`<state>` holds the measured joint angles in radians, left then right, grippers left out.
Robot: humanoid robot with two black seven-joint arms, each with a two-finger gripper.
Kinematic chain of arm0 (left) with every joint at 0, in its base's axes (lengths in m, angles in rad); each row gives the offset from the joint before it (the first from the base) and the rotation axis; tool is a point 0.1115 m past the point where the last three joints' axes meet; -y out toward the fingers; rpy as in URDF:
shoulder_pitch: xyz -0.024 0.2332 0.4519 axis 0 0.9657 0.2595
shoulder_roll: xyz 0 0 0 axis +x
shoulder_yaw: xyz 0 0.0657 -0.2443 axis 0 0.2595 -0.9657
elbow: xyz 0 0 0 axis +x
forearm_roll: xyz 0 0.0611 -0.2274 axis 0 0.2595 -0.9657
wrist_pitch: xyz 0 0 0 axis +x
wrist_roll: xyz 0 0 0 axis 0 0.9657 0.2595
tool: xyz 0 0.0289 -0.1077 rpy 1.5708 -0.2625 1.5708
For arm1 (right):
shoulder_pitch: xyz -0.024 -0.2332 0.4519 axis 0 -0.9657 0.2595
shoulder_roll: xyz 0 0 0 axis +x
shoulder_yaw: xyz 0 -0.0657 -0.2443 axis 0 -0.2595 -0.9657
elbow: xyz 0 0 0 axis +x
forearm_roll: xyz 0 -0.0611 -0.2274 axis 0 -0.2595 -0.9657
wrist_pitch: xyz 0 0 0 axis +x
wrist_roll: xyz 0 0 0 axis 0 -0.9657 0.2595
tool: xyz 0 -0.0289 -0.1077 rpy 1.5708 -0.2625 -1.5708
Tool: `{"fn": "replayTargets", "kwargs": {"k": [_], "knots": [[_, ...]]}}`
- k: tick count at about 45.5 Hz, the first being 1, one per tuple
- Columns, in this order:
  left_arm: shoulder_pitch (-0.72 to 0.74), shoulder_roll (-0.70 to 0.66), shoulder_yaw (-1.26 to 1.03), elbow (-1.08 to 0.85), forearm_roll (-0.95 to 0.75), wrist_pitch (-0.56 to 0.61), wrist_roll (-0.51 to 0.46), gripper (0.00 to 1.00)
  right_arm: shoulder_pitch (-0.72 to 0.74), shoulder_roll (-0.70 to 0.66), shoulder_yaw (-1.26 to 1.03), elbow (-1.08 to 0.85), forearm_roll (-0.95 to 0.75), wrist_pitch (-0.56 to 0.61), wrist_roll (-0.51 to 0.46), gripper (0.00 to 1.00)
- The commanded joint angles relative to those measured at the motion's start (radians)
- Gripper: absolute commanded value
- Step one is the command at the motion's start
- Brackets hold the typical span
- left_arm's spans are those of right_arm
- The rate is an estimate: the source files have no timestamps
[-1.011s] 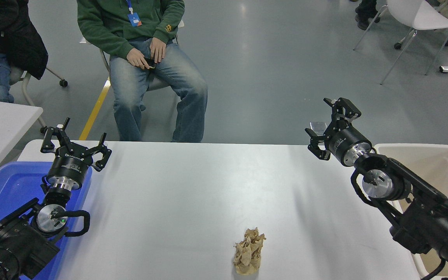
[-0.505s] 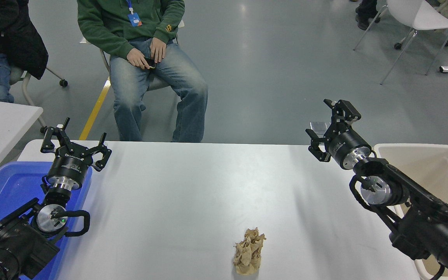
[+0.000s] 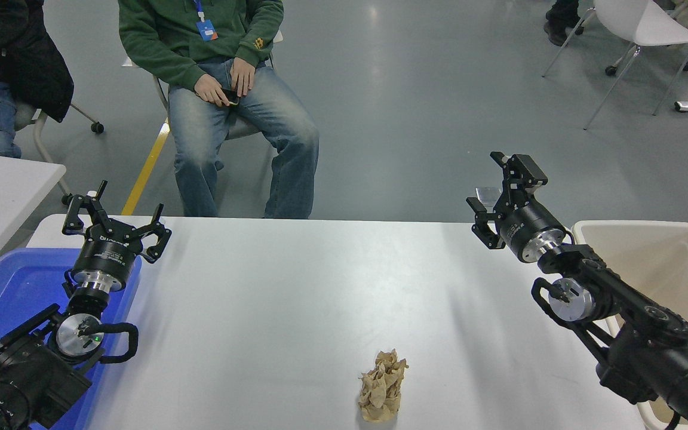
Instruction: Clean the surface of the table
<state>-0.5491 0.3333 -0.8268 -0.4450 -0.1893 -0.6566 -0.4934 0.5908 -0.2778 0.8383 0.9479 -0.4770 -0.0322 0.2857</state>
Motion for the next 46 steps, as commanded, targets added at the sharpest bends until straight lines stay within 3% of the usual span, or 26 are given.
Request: {"fn": "replayTargets", "kwargs": {"k": [1, 21, 31, 46], "knots": [[0.0, 0.0, 0.0, 0.0, 0.001, 0.0, 0.001, 1.0, -0.002, 0.002, -0.002, -0.001, -0.009, -0.002, 0.003, 1.0], [0.0, 0.0, 0.0, 0.0, 0.001, 0.0, -0.001, 1.0, 0.029, -0.035, -0.027, 0.008, -0.009, 0.0, 0.001, 1.0], [0.0, 0.001, 0.0, 0.0, 0.001, 0.0, 0.001, 1.0, 0.104, -0.152, -0.22, 0.055, -0.009, 0.0, 0.001, 1.0], [0.0, 0.0, 0.0, -0.001, 0.001, 0.0, -0.001, 1.0, 0.231, -0.346, -0.496, 0.281, -0.008, 0.0, 0.001, 1.0]]}}
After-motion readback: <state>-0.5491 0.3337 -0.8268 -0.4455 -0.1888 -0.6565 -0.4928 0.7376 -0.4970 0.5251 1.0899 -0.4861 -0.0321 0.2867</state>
